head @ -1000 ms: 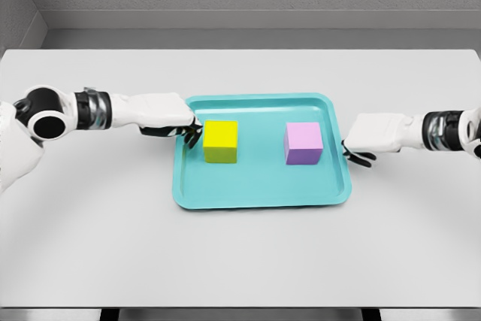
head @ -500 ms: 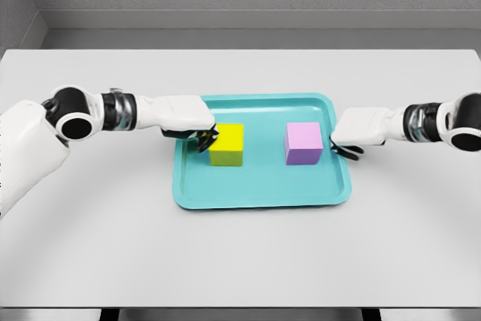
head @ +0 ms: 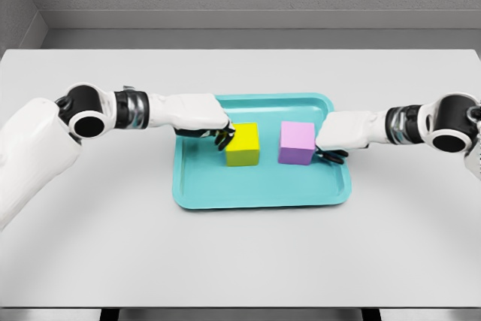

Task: Push two cubes

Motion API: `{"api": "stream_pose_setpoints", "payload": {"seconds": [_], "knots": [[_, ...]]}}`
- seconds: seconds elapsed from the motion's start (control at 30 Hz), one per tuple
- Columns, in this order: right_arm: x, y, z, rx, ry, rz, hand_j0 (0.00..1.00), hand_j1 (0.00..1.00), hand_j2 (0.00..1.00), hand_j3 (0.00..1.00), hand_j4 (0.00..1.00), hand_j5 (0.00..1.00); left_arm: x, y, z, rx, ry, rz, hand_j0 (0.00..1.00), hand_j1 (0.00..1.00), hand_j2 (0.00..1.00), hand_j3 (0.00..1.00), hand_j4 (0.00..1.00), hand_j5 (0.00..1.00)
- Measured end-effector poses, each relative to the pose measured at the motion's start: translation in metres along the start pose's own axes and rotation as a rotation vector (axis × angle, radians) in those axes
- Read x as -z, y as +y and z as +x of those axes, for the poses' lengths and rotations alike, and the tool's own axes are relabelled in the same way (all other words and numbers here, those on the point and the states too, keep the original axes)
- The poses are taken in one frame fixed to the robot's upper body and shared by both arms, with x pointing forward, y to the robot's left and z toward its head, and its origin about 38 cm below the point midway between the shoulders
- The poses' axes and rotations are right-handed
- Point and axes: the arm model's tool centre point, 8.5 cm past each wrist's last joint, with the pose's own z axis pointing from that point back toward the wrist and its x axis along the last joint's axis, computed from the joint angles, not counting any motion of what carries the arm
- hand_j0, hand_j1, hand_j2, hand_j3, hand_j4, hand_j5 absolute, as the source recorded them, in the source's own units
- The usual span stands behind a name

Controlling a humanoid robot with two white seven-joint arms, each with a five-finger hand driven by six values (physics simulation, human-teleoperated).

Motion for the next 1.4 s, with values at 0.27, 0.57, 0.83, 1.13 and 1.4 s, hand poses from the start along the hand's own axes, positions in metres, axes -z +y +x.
{"api": "stream_pose_setpoints", "payload": {"seconds": [0.27,0.57,0.83,1.13,1.4], "knots": [[-0.005,-0.002,-0.013,0.002,0.036,0.004,0.00,0.00,0.00,0.00,0.00,0.00,-0.027,0.014,-0.020,-0.014,0.065,0.051,0.30,0.30,0.30,0.30,0.30,0.30],[0.012,-0.016,-0.006,-0.012,0.007,-0.018,0.00,0.00,0.00,0.00,0.00,0.00,-0.024,-0.013,-0.041,-0.085,0.127,0.003,0.30,0.30,0.30,0.30,0.30,0.30],[0.021,-0.026,-0.001,-0.035,-0.002,-0.028,0.00,0.00,0.00,0.00,0.00,0.00,-0.006,-0.026,-0.041,-0.091,0.127,-0.046,0.29,0.29,0.29,0.29,0.29,0.29],[0.025,-0.034,0.002,-0.051,-0.010,-0.041,0.00,0.00,0.00,0.00,0.00,0.00,-0.004,-0.023,-0.043,-0.085,0.134,-0.049,0.29,0.29,0.29,0.29,0.29,0.29],[0.019,-0.037,-0.007,-0.043,0.013,-0.049,0.01,0.01,0.01,0.01,0.01,0.01,0.002,-0.022,-0.048,-0.078,0.152,-0.067,0.26,0.26,0.26,0.26,0.26,0.26]]}}
